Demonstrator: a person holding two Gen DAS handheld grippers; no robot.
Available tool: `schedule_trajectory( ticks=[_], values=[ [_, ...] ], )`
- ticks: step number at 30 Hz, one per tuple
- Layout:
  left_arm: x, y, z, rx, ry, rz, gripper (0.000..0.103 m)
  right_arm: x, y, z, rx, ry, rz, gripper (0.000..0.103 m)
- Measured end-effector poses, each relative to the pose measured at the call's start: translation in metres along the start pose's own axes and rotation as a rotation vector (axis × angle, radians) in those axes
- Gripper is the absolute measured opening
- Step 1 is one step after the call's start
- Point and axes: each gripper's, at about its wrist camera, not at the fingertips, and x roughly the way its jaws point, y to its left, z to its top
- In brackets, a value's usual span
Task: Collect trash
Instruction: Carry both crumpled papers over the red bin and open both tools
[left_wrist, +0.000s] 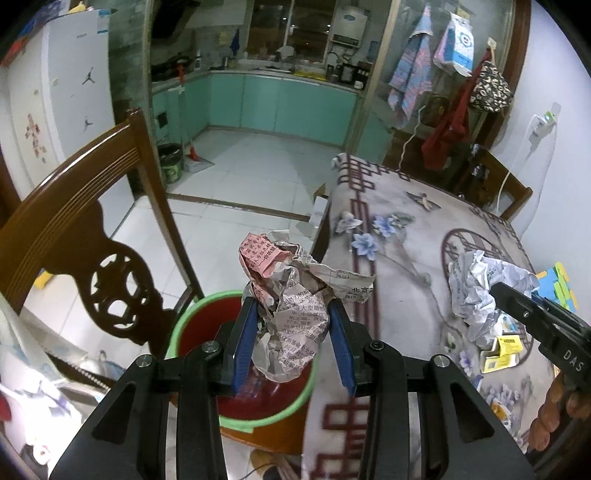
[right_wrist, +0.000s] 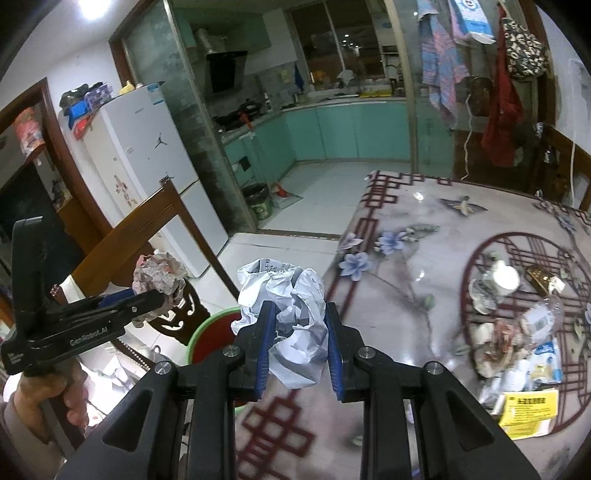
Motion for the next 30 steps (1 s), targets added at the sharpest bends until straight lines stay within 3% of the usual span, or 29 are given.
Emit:
schedule_trajectory(
  ticks=[19,30],
  values=[
    [0.047,0.073,-0.006,-0.088,0.12,0.007,0.037,0.096,0.071,0.0,-0.015,0.135,0.129,0.023],
    [0.071,0.088,-0.01,-0.094,0.183,0.001,0.037,0.131,0.085,-0.008,-0.01,0.188,0.13,0.024]
  ],
)
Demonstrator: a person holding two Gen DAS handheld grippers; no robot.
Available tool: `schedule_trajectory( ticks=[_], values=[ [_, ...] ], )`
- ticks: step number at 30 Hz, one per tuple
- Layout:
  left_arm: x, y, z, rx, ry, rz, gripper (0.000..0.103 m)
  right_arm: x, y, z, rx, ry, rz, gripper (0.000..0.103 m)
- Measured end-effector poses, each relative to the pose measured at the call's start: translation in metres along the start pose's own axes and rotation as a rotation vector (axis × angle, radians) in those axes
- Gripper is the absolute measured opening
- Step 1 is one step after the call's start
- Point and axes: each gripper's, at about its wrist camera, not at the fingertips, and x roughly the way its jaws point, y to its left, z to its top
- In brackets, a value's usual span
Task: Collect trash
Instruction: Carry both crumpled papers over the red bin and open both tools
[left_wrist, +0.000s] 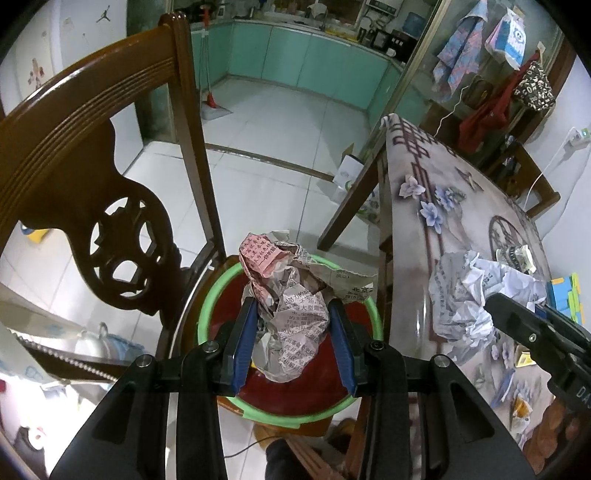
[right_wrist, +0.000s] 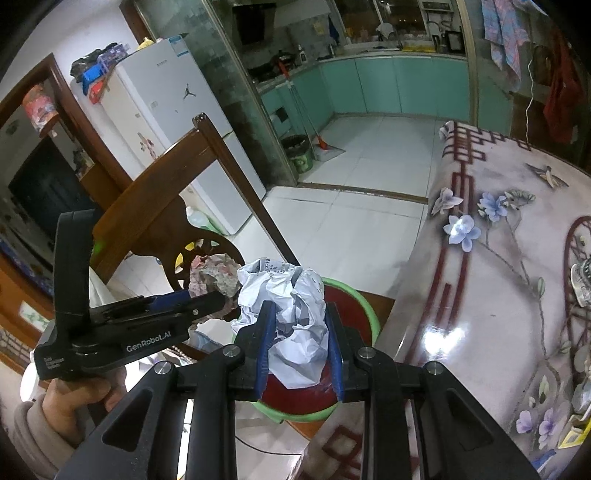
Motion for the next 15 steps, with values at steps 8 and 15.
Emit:
schedule_trajectory(
  ticks=[8,15],
  values=[
    [-0.003,0.005,0.005,-0.02,-0.035,-0.006,0.077,0.004,-0.003,0.001,0.027,-0.004,-0.022,0.04],
    [-0.008,-0.001,0.007,-0.021,-0.047,-0.017,0.077,-0.012,-0.009,0.001,0.025,-0.031,-0.04,0.041]
  ],
)
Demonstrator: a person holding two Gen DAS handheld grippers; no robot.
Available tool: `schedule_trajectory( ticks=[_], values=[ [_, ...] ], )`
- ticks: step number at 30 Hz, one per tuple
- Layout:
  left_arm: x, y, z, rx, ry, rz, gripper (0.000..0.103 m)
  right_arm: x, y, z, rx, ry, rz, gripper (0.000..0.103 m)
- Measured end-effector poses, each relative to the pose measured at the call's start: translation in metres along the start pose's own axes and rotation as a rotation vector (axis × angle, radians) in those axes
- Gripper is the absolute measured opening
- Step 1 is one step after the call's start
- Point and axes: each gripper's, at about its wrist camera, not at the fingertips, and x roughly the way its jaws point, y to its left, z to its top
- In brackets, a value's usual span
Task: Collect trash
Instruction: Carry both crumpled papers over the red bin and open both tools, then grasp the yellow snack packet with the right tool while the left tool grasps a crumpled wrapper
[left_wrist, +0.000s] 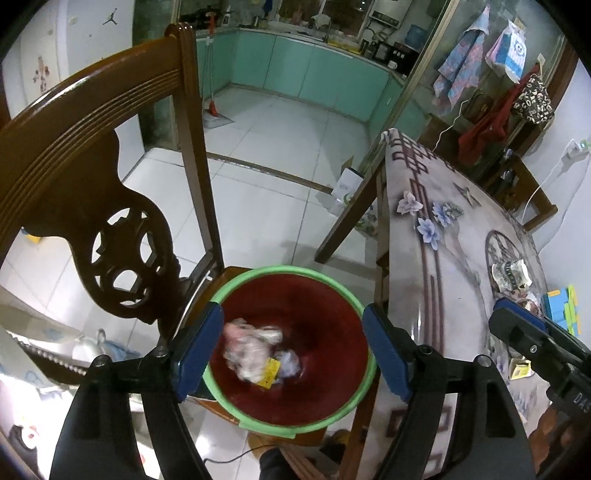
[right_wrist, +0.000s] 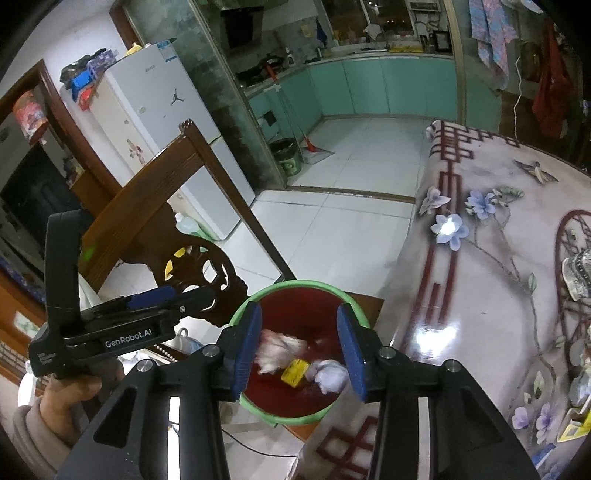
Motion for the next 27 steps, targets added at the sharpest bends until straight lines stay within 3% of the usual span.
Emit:
schedule_trajectory(
  ticks=[11,14,16,18,23,27],
  values=[
    [-0.006,-0.05,-0.005,0.073,-0.012,-0.029,0.077,-0.051,-0.036,-0.016,0.026,-0.05,-0.052,0.041],
    [-0.008,-0.07,-0.01,0.097,-0.014,-0.041,0.077,-0.071,-0.06,-0.024,-0.032,-0.039,-0.116,0.041],
    [-0.01,-0.085,-0.013,0.11,-0.015,-0.054,0.077,-0.083,-0.079,-0.029,-0.093,-0.014,-0.146,0.049],
    [-0.012,-0.102,-0.018,0.124,-0.015,-0.074,0.077,-0.097,-0.106,-0.038,-0.19,0.036,-0.183,0.059],
    [-0.011,-0.156,-0.035,0.162,0.001,-0.114,0.078,-0.114,-0.189,-0.061,-0.417,0.261,-0.241,0.062],
    [-0.003,-0.206,-0.051,0.202,0.034,-0.141,0.078,-0.11,-0.251,-0.071,-0.496,0.411,-0.253,0.062]
  ],
)
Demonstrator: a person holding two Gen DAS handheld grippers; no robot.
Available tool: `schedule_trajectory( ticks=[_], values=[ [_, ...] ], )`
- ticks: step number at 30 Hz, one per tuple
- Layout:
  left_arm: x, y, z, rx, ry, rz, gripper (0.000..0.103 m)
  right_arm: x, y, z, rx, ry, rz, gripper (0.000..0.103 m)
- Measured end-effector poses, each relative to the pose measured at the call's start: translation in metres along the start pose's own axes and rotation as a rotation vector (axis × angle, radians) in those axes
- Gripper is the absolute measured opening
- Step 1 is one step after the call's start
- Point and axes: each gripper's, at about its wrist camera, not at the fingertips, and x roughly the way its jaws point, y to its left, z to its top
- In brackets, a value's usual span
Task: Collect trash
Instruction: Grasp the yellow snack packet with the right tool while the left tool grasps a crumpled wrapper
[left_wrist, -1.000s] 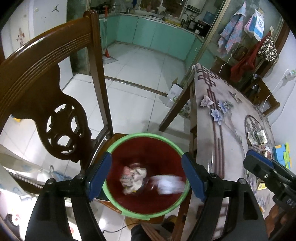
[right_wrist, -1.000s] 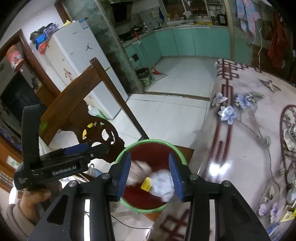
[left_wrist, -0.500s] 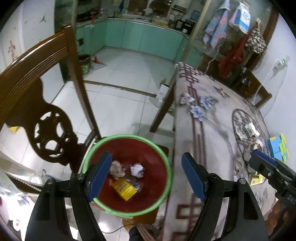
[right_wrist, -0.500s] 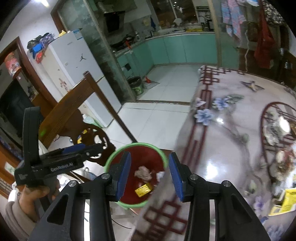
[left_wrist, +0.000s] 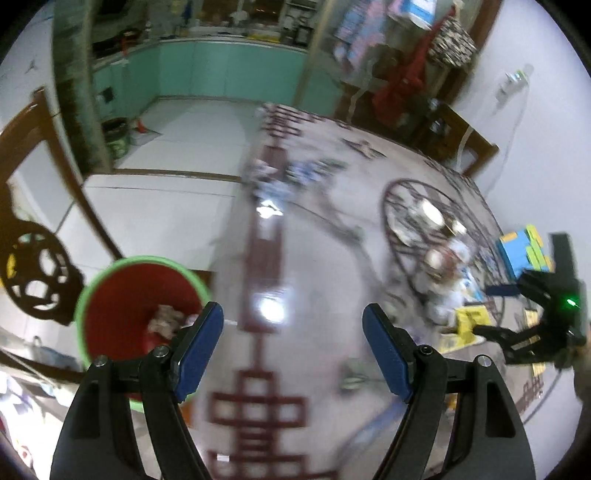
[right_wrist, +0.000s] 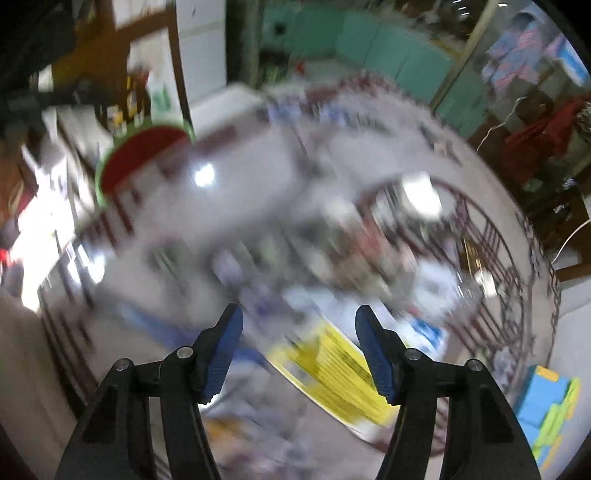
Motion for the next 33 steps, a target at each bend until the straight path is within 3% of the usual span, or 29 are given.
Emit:
schedule_trajectory(
  ticks=[6,12,13,14,17,23,28,33],
  values=[
    [0.025,-0.074,-0.004,0.058,0.05,-0.031,0.078,0.043,-0.031,-0.03,-0.157,0.132,0.091,0.062],
    [0.04,-0.117,-0.001,0.093,0.068,-0.024,0.078,0.061,-0.049,-0.051,-0.191,0.134,0.181,0.061],
    [0.043,-0.121,0.0,0.098,0.07,-0.02,0.078,0.059,-0.054,-0.056,-0.18,0.112,0.204,0.058],
    [0.047,-0.128,0.003,0.105,0.074,-0.015,0.078,0.057,-0.059,-0.059,-0.169,0.098,0.224,0.047],
    [0.061,-0.143,0.009,0.117,0.086,-0.009,0.078,0.04,-0.073,-0.077,-0.113,0.007,0.285,0.038],
    [0.103,-0.175,0.025,0.134,0.113,-0.043,0.078,-0.002,-0.103,-0.111,0.14,-0.165,0.425,0.037],
    [0.141,-0.184,0.039,0.108,0.15,-0.033,0.078,-0.027,-0.118,-0.158,0.412,-0.287,0.45,0.037],
    [0.157,-0.169,0.053,0.018,0.153,-0.015,0.078,-0.048,-0.12,-0.189,0.565,-0.355,0.431,0.037]
  ],
)
